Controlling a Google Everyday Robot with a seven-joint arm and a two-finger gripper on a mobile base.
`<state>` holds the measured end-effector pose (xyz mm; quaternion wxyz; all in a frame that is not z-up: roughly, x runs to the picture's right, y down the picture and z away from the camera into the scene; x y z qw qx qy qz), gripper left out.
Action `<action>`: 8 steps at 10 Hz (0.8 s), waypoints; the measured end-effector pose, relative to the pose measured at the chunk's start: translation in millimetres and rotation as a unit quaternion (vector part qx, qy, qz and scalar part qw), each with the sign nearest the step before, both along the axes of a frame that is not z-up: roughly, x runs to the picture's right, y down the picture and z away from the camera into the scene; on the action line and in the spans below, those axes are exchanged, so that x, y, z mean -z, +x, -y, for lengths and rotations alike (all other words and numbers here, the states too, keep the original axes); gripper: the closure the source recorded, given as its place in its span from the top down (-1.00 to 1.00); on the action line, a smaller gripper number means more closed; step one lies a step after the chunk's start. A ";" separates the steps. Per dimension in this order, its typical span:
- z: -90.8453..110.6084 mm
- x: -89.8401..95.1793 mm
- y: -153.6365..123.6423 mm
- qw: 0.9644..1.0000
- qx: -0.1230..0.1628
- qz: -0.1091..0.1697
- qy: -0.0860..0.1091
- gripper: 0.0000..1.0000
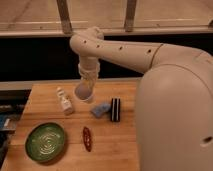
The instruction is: Place the ceramic cup in the ceramic bowl
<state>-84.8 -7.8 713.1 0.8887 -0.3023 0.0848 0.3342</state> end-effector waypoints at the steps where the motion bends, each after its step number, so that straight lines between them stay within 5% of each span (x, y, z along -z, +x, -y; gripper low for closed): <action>1: -8.1 12.1 -8.2 1.000 0.010 0.006 0.002 -1.00; 5: -36.3 56.3 -48.0 0.997 0.058 0.054 -0.001 -1.00; 8: -35.8 55.5 -44.9 0.997 0.059 0.051 -0.001 -1.00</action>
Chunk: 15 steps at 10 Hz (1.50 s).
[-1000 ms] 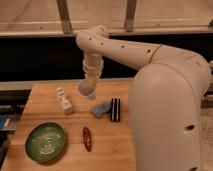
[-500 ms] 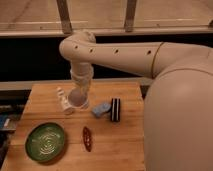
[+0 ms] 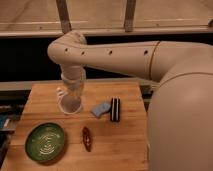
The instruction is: Place the ceramic cup in the ceramic bowl
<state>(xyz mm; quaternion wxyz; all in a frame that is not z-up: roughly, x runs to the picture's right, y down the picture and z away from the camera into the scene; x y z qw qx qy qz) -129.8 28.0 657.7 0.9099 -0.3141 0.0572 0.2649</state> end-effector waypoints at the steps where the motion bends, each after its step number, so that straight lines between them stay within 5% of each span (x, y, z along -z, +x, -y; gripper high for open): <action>1: -0.4 0.0 -2.1 1.000 0.001 0.001 0.000 -1.00; 5: -1.9 -1.2 -5.7 1.000 0.011 0.003 -0.001 -1.00; 9: -36.0 13.7 -76.3 0.995 0.082 0.048 -0.015 -1.00; 11: -61.0 21.1 -111.8 0.991 0.111 0.071 -0.034 -1.00; 15: -115.0 12.3 -167.6 0.973 0.171 0.126 -0.093 -1.00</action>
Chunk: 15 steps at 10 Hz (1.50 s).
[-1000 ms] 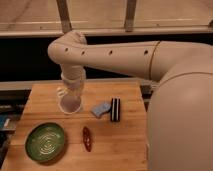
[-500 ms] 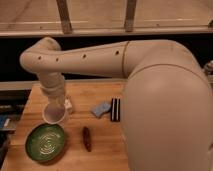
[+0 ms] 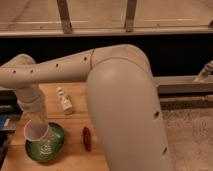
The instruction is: Place the ceramic cup in the ceramic bowl
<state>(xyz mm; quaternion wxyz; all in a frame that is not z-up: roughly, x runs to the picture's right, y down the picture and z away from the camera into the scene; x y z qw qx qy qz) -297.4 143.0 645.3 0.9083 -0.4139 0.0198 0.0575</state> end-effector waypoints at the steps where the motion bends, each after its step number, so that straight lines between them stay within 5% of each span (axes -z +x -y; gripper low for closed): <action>1: -7.1 -5.9 -6.8 1.000 0.010 0.006 -0.013 -1.00; 3: -16.1 -17.9 -14.5 0.999 0.022 0.011 -0.042 -0.88; 6: -24.9 -33.5 -17.1 0.997 0.030 0.011 -0.069 -0.32; 11: -23.6 -60.7 -10.9 0.997 0.035 -0.005 -0.068 0.59; 15: -29.0 -79.9 -3.8 0.996 0.026 -0.015 -0.084 0.60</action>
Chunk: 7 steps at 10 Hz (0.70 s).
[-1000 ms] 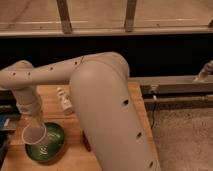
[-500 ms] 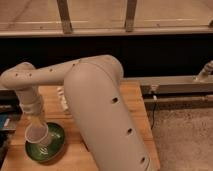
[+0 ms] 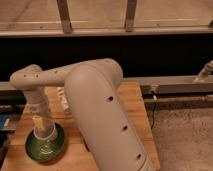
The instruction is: Place the ceramic cup in the ceramic bowl
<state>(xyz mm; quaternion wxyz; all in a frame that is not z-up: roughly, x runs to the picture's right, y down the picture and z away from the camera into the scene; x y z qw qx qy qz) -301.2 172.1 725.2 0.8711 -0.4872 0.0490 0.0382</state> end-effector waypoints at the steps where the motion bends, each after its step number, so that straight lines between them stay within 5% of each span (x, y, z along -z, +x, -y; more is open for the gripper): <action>1: 1.3 -1.0 1.9 1.000 -0.002 -0.002 0.000 0.60; 4: 25.5 11.3 7.0 0.999 -0.013 -0.003 0.029 0.60; 7: 71.5 41.0 13.4 0.995 -0.026 -0.007 0.093 0.60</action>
